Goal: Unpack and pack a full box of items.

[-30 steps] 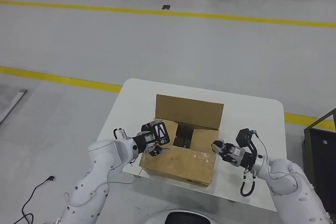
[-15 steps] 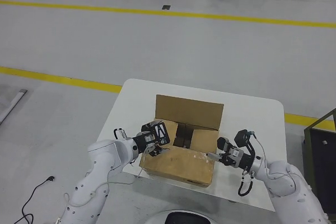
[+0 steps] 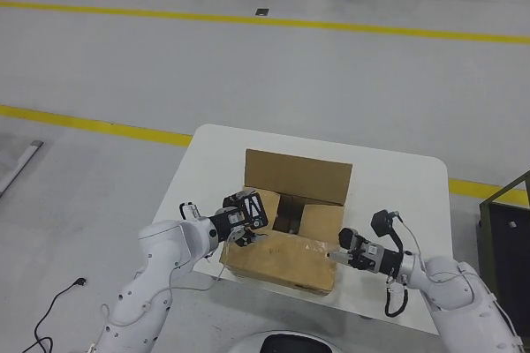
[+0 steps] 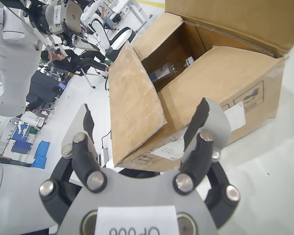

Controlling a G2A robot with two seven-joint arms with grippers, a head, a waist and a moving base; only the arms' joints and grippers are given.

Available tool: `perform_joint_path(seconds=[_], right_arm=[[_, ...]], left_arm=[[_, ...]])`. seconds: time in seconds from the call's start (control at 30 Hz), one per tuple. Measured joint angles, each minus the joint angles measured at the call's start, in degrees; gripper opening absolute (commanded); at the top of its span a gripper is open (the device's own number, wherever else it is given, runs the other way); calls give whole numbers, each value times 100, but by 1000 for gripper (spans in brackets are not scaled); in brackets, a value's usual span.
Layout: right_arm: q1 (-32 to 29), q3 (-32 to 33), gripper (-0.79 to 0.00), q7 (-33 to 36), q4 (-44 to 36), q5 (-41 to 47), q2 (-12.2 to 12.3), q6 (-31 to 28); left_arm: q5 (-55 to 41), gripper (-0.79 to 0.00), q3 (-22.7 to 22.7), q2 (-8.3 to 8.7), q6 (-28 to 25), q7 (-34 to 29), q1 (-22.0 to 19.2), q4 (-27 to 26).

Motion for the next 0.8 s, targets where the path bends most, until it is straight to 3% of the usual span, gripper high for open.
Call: perform_joint_path(seconds=[0.47, 0.67, 0.8], right_arm=[[-19, -115, -219, 65, -47, 282, 98, -101], [40, -339, -289, 167, 25, 354, 117, -64], [83, -455, -440, 267, 102, 444, 136, -74]], left_arm=[[0, 0, 0, 0, 0, 0, 0, 0], [0, 0, 0, 0, 0, 0, 0, 0], [0, 0, 0, 0, 0, 0, 0, 0]])
